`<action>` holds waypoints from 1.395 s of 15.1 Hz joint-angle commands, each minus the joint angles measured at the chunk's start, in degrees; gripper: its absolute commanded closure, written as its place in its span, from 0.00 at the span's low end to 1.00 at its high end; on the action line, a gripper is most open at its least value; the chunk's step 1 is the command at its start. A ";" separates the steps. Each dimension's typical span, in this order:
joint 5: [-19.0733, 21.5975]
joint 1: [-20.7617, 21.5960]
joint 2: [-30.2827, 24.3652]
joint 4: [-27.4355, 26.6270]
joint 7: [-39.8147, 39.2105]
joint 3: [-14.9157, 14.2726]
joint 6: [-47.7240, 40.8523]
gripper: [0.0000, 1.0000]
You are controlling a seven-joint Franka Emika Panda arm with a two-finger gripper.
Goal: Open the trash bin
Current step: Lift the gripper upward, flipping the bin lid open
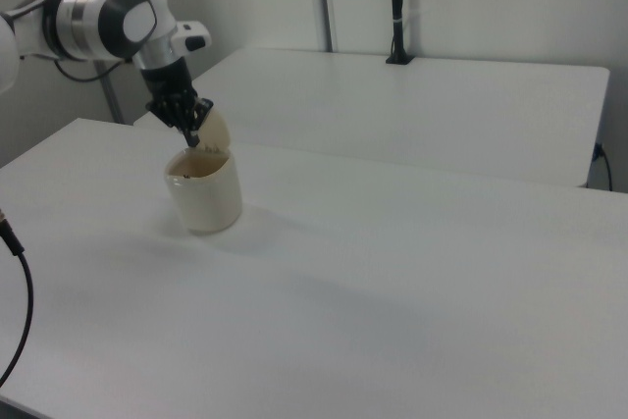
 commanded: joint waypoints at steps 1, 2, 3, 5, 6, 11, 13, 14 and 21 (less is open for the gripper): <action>0.78 -5.42 -7.27 -1.81 -0.47 -0.20 -6.94 0.97; 0.78 -6.83 -8.50 -1.81 -0.91 -0.20 -8.27 0.97; 0.78 -7.97 -9.73 -2.07 -1.87 -0.20 -9.58 0.97; 0.61 -10.08 -11.49 -2.16 -5.64 -0.20 -12.75 0.97; 0.52 -10.96 -12.28 -2.16 -7.40 -0.20 -14.24 0.97; -0.01 -12.20 -13.70 -2.16 -7.77 -0.03 -17.07 0.68; -0.01 -12.46 -13.70 -2.16 -7.59 -0.11 -17.24 0.29; -0.18 -12.46 -13.70 -2.16 -7.59 -0.11 -17.33 0.14; -2.73 -12.38 -13.70 -2.25 -7.50 -0.03 -17.94 0.00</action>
